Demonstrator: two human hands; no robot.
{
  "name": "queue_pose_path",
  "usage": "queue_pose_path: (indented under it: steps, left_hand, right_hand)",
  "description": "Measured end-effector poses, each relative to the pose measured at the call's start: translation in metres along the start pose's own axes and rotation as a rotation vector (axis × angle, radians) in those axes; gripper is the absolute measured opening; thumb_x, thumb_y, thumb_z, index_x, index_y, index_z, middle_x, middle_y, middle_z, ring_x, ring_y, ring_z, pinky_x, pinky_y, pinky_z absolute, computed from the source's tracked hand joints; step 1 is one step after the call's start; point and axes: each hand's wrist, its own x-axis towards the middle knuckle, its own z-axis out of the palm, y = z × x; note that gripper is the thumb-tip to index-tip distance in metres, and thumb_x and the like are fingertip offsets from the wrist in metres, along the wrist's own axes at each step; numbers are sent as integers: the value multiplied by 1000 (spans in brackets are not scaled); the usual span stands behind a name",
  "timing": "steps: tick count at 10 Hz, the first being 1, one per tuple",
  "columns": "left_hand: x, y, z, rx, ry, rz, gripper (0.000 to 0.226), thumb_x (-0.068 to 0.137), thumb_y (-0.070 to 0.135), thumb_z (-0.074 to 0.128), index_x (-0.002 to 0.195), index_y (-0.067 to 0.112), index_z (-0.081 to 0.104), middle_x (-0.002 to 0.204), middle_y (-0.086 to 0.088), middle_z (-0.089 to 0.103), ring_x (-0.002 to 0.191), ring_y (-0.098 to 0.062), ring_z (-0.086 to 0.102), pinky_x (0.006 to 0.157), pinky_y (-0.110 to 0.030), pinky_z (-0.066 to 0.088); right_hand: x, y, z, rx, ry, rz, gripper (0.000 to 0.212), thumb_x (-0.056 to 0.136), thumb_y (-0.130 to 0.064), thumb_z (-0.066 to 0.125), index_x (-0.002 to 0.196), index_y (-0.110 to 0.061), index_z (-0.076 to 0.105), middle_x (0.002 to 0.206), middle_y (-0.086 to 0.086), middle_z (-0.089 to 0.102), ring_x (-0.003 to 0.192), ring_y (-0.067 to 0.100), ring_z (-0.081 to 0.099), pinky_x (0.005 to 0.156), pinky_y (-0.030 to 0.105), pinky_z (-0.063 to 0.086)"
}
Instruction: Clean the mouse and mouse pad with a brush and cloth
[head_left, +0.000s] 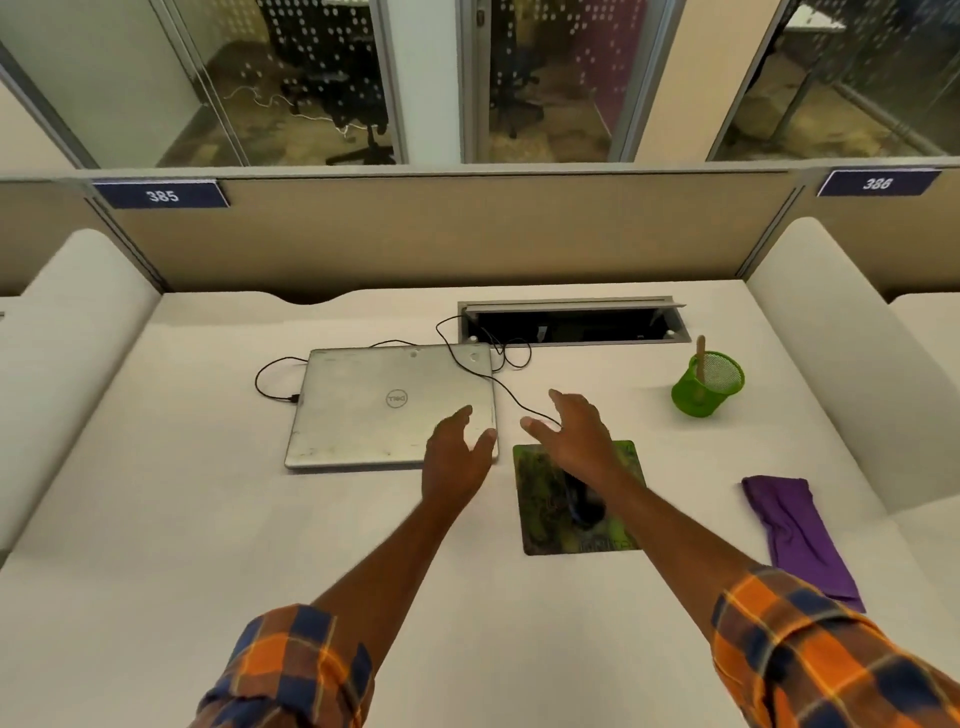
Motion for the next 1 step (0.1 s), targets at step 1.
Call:
queue_pose_path:
  steps: [1]
  left_hand:
    - [24, 5, -70, 337, 180, 283, 81, 103, 58, 57, 166, 16, 29, 175, -7, 27, 164, -28, 19, 132, -48, 22]
  right_hand:
    - [19, -71, -7, -253, 86, -285, 93, 99, -73, 52, 168, -17, 25, 175, 7, 27, 161, 29, 26, 128, 52, 29]
